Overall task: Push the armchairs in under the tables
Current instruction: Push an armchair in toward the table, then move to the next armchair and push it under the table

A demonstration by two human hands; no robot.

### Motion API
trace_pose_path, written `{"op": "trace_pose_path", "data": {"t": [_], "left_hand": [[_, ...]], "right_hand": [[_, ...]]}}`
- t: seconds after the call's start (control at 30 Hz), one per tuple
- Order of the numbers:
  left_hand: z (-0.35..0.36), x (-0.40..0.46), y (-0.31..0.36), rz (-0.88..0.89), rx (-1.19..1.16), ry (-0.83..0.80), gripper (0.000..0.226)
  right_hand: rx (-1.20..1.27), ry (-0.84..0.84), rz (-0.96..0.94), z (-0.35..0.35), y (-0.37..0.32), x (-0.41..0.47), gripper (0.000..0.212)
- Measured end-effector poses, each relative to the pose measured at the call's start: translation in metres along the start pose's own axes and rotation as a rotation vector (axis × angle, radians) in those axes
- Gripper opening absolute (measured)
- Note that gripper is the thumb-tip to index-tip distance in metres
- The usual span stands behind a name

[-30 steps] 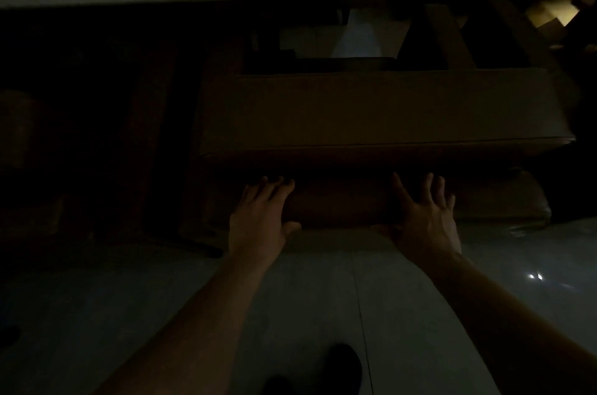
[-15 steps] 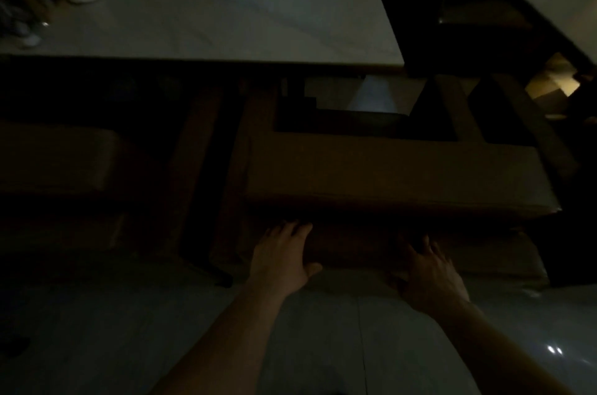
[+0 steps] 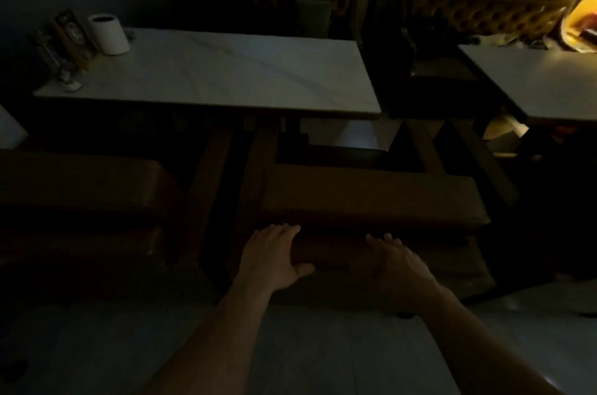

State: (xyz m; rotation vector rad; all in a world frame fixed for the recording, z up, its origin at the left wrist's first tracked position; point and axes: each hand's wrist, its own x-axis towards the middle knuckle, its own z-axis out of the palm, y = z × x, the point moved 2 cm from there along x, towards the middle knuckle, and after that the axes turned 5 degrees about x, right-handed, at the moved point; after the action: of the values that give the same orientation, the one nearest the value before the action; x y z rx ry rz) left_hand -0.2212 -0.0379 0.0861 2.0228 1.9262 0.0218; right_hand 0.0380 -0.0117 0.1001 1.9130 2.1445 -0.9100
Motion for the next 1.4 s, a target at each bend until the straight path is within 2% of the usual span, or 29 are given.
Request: {"op": "trace_pose_path", "data": {"t": [0.13,0.27,0.5,0.7,0.87,0.97,1.23,1.4], "left_hand": [[-0.018,-0.017,0.012,0.022,0.043,-0.059,0.104],[-0.033,-0.027,0.034,0.034,0.093,-0.045,0.11],[-0.045,-0.04,0.108,0.054,0.134,-0.047,0.114],[-0.036,-0.048,0.224,0.088,0.141,-0.046,0.109],[-0.009,-0.056,0.334,0.127,0.135,-0.047,0.105],[0.01,-0.056,0.393,0.147,0.121,-0.032,0.103],[0.056,-0.028,0.502,0.185,0.131,-0.06,0.103],[0.098,0.024,0.573,0.236,0.075,-0.089,0.103]], "right_hand": [[-0.017,0.053,-0.027,-0.006,-0.005,-0.034,0.094],[-0.024,0.08,-0.005,-0.016,0.003,-0.064,0.099],[-0.005,0.143,0.04,-0.053,0.056,-0.109,0.099],[0.011,0.207,0.054,-0.088,0.161,-0.155,0.098],[0.035,0.234,0.054,-0.116,0.262,-0.196,0.107],[0.026,0.255,0.087,-0.129,0.326,-0.208,0.1],[0.036,0.261,0.124,-0.145,0.452,-0.213,0.091],[0.003,0.259,0.149,-0.16,0.533,-0.191,0.085]]}}
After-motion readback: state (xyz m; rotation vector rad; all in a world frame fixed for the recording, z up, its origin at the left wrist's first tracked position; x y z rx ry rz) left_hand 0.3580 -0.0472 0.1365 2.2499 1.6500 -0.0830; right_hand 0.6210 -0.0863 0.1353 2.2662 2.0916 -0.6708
